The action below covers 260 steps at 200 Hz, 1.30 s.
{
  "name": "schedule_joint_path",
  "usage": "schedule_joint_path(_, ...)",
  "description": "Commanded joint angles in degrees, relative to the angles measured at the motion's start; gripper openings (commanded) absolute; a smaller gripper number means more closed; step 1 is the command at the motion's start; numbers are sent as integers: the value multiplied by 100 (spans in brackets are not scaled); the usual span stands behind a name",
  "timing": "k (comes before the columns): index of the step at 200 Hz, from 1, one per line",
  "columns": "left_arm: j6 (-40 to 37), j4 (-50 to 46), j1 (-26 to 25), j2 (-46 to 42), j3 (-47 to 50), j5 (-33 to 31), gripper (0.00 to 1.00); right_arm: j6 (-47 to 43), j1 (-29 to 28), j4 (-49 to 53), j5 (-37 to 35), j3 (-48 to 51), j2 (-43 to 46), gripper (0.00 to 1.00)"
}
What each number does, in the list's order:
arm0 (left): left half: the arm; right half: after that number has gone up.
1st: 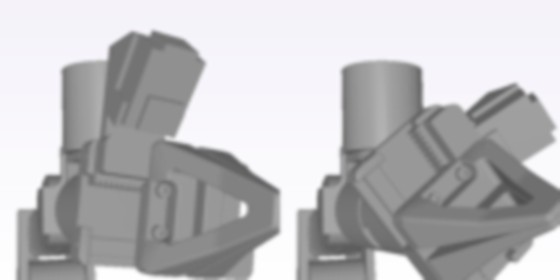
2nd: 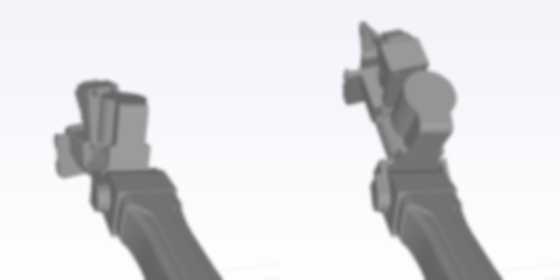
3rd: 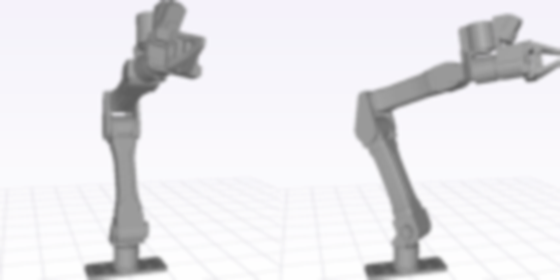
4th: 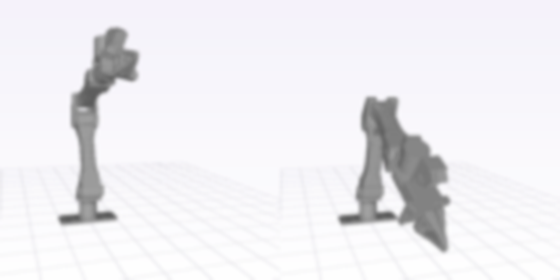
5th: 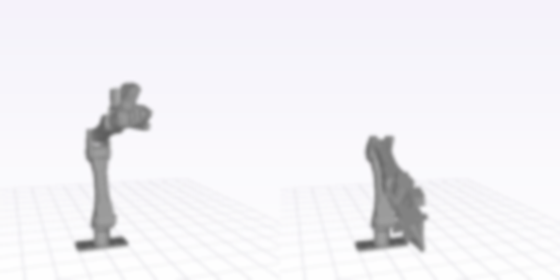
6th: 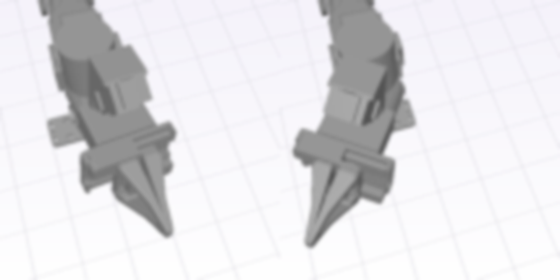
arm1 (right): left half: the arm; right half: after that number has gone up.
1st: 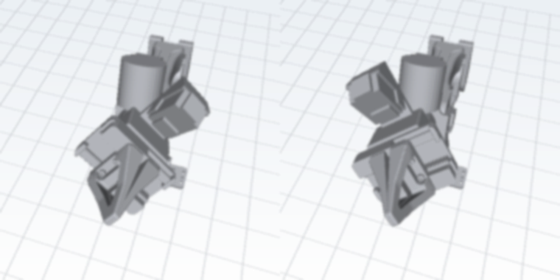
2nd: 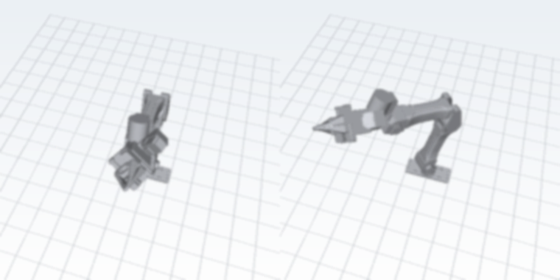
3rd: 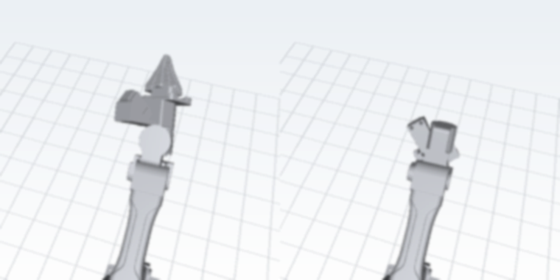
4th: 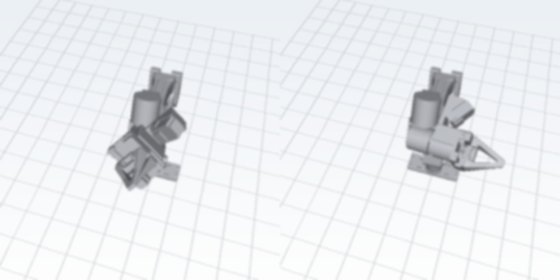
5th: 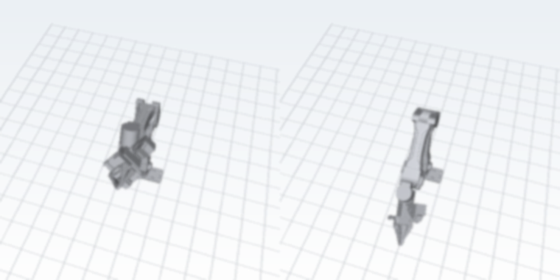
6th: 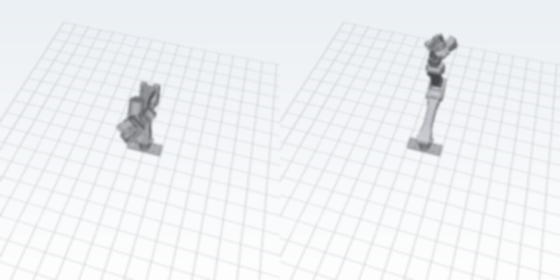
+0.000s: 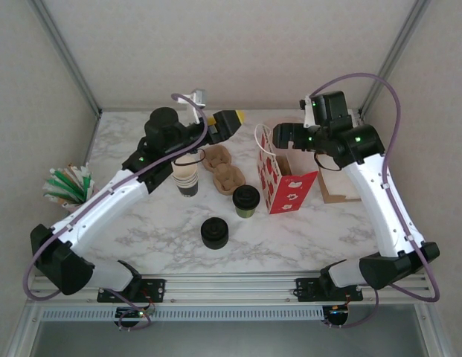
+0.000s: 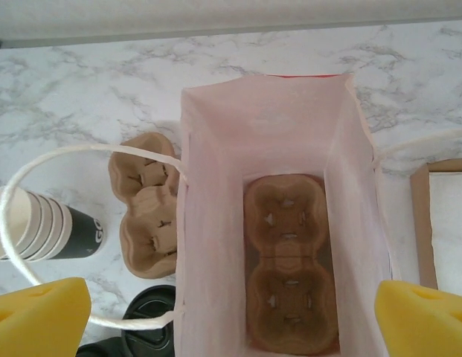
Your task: Pack the takeout coffee
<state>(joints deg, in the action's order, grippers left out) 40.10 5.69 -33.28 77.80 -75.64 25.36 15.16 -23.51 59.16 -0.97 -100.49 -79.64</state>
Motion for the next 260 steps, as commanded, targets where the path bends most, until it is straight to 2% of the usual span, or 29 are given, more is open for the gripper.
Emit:
schedule_joint_path(1, -270, -223, -36, -290, 97, -266, 100, -15, 23, 13, 225, -127, 89, 99)
schedule_joint_path(42, -486, -491, -12, -727, 454, -499, 100, 58, 28, 72, 642, -141, 256, 99)
schedule_joint_path(84, -542, -604, 5, -955, 782, -474, 100, 60, 13, 102, 992, 378, 770, 99)
schedule_joint_path(137, -398, -457, -51, -1371, 1303, -400, 100, 45, -25, 335, 1103, 1031, 1454, 99)
schedule_joint_path(157, -368, -646, -65, -1460, 1380, -556, 100, 152, -31, 347, 1018, 1413, 1763, 99)
schedule_joint_path(196, -82, -669, -74, -1700, 1676, -960, 100, 776, -22, 343, 189, 1992, 2242, 99)
schedule_joint_path(260, 412, -609, -124, -1577, 1705, -1639, 100, 1007, -13, 139, 73, 2347, 2767, 99)
